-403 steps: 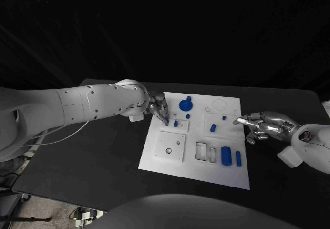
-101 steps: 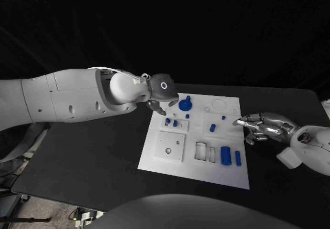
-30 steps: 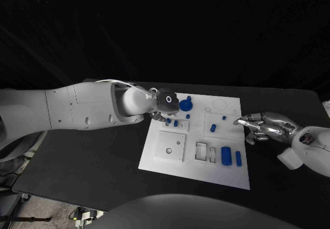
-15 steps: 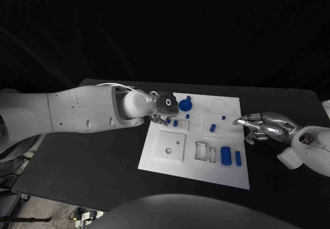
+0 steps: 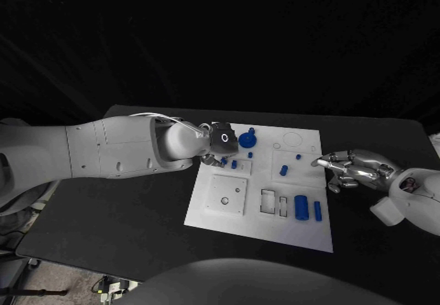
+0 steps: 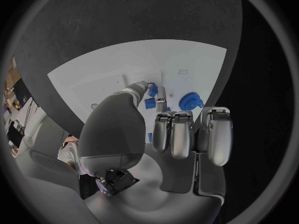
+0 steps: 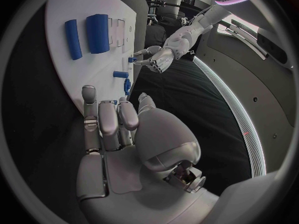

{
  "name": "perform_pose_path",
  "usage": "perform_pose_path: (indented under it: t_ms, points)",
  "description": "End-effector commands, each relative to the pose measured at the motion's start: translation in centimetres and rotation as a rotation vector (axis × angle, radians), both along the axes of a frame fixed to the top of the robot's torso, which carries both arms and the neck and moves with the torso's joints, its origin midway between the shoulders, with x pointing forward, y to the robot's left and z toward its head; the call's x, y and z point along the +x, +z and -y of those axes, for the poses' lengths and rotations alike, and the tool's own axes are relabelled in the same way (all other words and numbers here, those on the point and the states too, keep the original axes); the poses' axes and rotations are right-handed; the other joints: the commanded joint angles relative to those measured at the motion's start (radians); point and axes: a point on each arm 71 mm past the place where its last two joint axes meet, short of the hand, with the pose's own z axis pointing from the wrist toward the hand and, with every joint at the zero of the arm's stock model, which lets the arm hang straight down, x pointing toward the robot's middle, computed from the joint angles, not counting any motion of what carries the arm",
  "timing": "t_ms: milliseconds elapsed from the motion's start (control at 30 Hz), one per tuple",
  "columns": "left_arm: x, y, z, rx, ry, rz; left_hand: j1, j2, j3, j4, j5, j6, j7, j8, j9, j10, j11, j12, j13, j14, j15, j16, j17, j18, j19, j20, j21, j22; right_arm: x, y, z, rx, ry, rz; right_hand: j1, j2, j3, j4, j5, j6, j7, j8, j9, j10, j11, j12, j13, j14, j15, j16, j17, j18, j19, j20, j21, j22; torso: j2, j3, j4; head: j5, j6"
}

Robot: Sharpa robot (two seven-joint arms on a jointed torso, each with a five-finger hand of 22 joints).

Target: Assemble the parts on the task board

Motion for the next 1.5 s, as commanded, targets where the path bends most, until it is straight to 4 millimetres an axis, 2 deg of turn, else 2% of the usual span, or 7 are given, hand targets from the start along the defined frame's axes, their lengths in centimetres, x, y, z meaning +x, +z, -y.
perform_pose_path:
  t_ms: [33, 133, 367, 600, 1033, 1500]
  points:
    - [0.14, 0.01, 0.10, 0.004, 0.004, 0.017, 0.001, -0.008, 0.008, -0.001, -0.007, -0.024, 0.000, 0.021, 0.028, 0.102, 0.007, 0.002, 0.263, 0.104, 0.005, 0.002, 0.263, -0.015, 0.104, 0.007, 0.002, 0.263, -0.14, -0.06, -0.13, 0.005, 0.015, -0.009, -0.004, 0.001, 0.004, 0.004, 0.005, 0.007, 0.001, -0.006, -0.001, -0.005, -0.001, 0.002, 0.001, -0.005, 0.000, 0.004, 0.001, 0.005, -0.005, 0.003, 0.000, 0.050, 0.000, 0.0001, -0.0002, 0.000, 0.000]
    - [0.24, -0.02, 0.12, 0.000, 0.005, 0.021, 0.001, -0.006, 0.013, -0.001, -0.012, -0.048, 0.000, 0.044, 0.058, 0.102, 0.007, 0.002, 0.263, 0.104, 0.004, 0.002, 0.263, -0.015, 0.104, 0.006, 0.002, 0.263, -0.16, -0.11, -0.12, 0.004, 0.016, -0.011, -0.004, 0.001, 0.004, 0.004, 0.005, 0.007, 0.001, -0.006, -0.001, -0.005, -0.001, 0.002, 0.001, -0.005, 0.000, 0.004, 0.001, 0.005, -0.005, 0.003, 0.000, 0.050, 0.000, 0.0001, -0.0006, 0.000, 0.000]
    - [0.34, -0.04, 0.15, -0.015, 0.003, 0.033, 0.003, 0.003, 0.024, 0.000, -0.015, -0.061, 0.001, 0.065, 0.083, 0.102, 0.007, 0.002, 0.263, 0.104, 0.004, 0.002, 0.263, -0.015, 0.104, 0.006, 0.002, 0.263, -0.27, -0.33, -0.06, 0.003, 0.016, -0.019, -0.003, 0.001, 0.004, 0.003, 0.005, 0.007, 0.002, -0.006, -0.001, -0.005, -0.001, 0.002, 0.001, -0.004, 0.000, 0.004, 0.001, 0.005, -0.004, 0.003, 0.000, 0.050, 0.000, 0.0003, -0.0005, 0.000, 0.000]
    - [0.40, -0.15, 0.12, -0.010, 0.005, 0.029, -0.001, 0.014, 0.034, 0.004, -0.019, -0.065, 0.003, 0.080, 0.100, 0.102, 0.007, 0.002, 0.263, 0.104, 0.004, 0.002, 0.263, -0.015, 0.104, 0.006, 0.001, 0.263, -0.41, -0.63, -0.05, 0.004, 0.015, -0.025, -0.001, 0.001, 0.006, 0.002, 0.008, 0.007, 0.002, -0.006, -0.002, -0.005, -0.001, 0.003, 0.001, -0.004, 0.000, 0.005, 0.001, 0.005, -0.004, 0.003, 0.000, 0.050, 0.000, 0.0003, -0.0004, 0.000, 0.000]
    - [0.30, -0.35, 0.27, -0.015, 0.002, 0.009, -0.019, 0.018, 0.045, 0.008, -0.023, -0.062, 0.003, 0.105, 0.126, 0.102, 0.008, 0.002, 0.263, 0.104, 0.006, 0.002, 0.263, -0.014, 0.102, 0.007, -0.002, 0.262, -0.38, -0.74, -0.05, 0.008, 0.012, -0.024, 0.005, 0.001, 0.011, -0.002, 0.015, 0.009, 0.002, -0.007, -0.003, -0.005, -0.001, 0.003, 0.001, -0.002, -0.001, 0.006, 0.002, 0.005, -0.004, 0.003, 0.001, 0.050, 0.000, 0.0001, 0.0000, 0.001, 0.000]
    - [0.35, -0.53, 0.42, -0.006, 0.001, 0.006, -0.025, 0.049, 0.106, 0.002, -0.037, -0.078, -0.008, 0.131, 0.165, 0.102, 0.010, 0.002, 0.263, 0.104, 0.007, 0.002, 0.263, -0.012, 0.096, 0.009, -0.010, 0.259, -0.44, -0.74, -0.25, 0.017, 0.015, -0.030, 0.010, 0.001, 0.015, -0.006, 0.021, 0.010, 0.003, -0.008, -0.004, -0.007, -0.002, 0.002, -0.001, -0.003, -0.001, 0.007, 0.002, 0.006, -0.005, 0.002, 0.000, 0.050, 0.000, 0.0003, -0.0003, 0.002, 0.000]
